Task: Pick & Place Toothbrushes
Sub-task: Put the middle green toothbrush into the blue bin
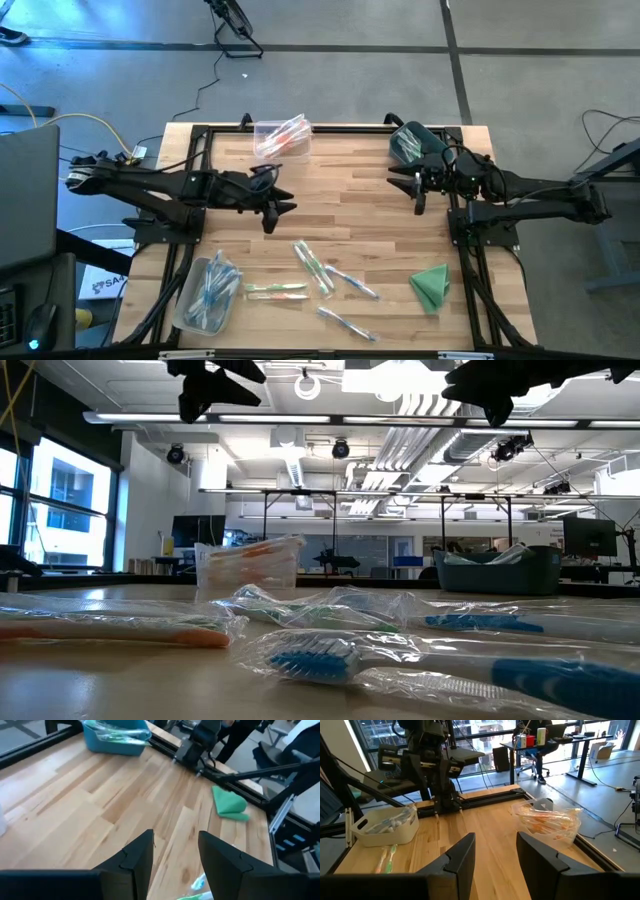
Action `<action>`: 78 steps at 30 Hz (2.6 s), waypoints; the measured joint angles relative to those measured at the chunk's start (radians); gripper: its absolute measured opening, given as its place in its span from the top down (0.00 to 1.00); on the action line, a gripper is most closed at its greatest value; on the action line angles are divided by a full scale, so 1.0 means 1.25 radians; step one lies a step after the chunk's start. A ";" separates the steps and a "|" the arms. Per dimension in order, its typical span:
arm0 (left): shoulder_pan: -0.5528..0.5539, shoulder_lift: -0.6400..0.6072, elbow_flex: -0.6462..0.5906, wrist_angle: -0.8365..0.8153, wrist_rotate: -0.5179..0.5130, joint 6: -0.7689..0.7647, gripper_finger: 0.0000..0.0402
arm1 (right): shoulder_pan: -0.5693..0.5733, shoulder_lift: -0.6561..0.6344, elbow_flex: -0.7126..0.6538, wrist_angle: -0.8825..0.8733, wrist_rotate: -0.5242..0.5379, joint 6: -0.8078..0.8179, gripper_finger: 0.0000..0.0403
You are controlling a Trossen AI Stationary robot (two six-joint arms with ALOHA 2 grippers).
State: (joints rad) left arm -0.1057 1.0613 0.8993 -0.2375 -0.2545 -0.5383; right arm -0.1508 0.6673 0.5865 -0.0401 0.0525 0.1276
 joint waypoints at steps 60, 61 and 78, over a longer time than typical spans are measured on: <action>-0.141 0.573 0.248 -0.222 0.174 0.466 0.62 | -0.005 0.084 0.000 -0.061 0.037 0.030 0.66; -0.141 0.574 0.246 -0.232 0.175 0.466 0.62 | -0.005 0.084 0.000 -0.061 0.037 0.030 0.66; -0.141 0.644 0.249 -0.201 0.178 0.418 0.62 | -0.005 0.084 0.000 -0.061 0.036 0.030 0.66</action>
State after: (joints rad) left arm -0.2821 1.8666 1.2109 -0.4887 -0.0318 -0.0158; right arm -0.1574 0.7727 0.5861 -0.1160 0.0978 0.1649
